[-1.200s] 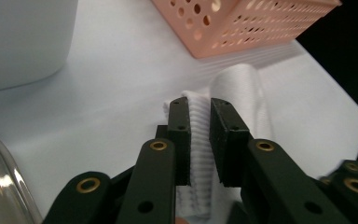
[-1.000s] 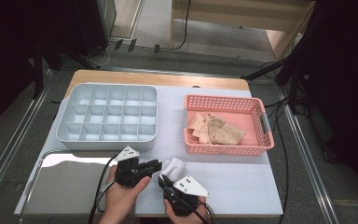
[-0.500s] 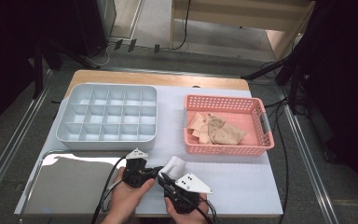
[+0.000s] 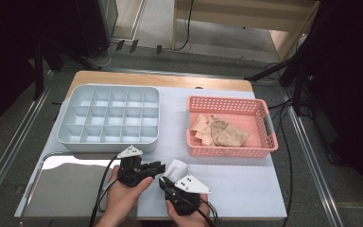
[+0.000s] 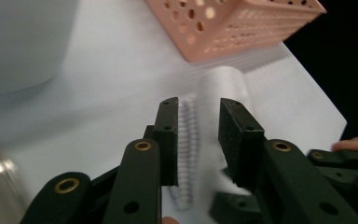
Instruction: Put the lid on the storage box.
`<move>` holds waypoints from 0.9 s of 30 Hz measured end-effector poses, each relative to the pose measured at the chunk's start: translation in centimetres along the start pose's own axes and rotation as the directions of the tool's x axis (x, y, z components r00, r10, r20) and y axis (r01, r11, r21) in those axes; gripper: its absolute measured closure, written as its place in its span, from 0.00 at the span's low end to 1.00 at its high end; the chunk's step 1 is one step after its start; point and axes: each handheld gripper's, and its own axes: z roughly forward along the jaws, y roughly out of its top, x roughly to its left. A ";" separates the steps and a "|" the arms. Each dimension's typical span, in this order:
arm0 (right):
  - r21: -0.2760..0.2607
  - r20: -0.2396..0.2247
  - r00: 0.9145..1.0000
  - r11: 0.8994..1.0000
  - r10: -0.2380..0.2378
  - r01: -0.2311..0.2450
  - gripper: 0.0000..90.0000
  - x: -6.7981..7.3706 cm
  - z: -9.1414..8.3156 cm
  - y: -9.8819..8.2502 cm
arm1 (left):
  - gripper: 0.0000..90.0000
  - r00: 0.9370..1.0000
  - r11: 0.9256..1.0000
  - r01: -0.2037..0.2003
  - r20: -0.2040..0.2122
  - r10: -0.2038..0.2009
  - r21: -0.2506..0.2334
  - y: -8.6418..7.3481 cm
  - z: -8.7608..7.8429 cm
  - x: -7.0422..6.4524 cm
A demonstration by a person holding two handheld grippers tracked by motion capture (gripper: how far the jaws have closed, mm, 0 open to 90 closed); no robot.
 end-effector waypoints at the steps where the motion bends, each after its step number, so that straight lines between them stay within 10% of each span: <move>1: 0.000 0.004 1.000 1.000 -0.007 0.007 0.88 0.1 0.0 0.0 | 0.80 1.000 1.000 -0.010 -0.003 0.010 0.010 0.1 0.2 -0.2; 8: 0.002 -0.008 1.000 1.000 -0.023 0.023 0.75 0.2 -1.6 0.1 | 0.89 0.998 0.999 -0.036 -0.055 0.038 0.036 0.0 0.8 0.0; 15: -0.062 0.095 0.995 0.998 0.015 -0.010 0.87 -1.3 -4.9 0.4 | 0.88 0.998 0.999 -0.028 -0.059 0.030 0.034 -0.2 1.0 0.1; 27: 0.008 0.118 0.993 1.000 0.001 -0.002 0.87 -1.8 -2.3 -0.1 | 0.72 1.000 1.000 0.006 -0.012 -0.006 -0.005 0.0 0.3 0.4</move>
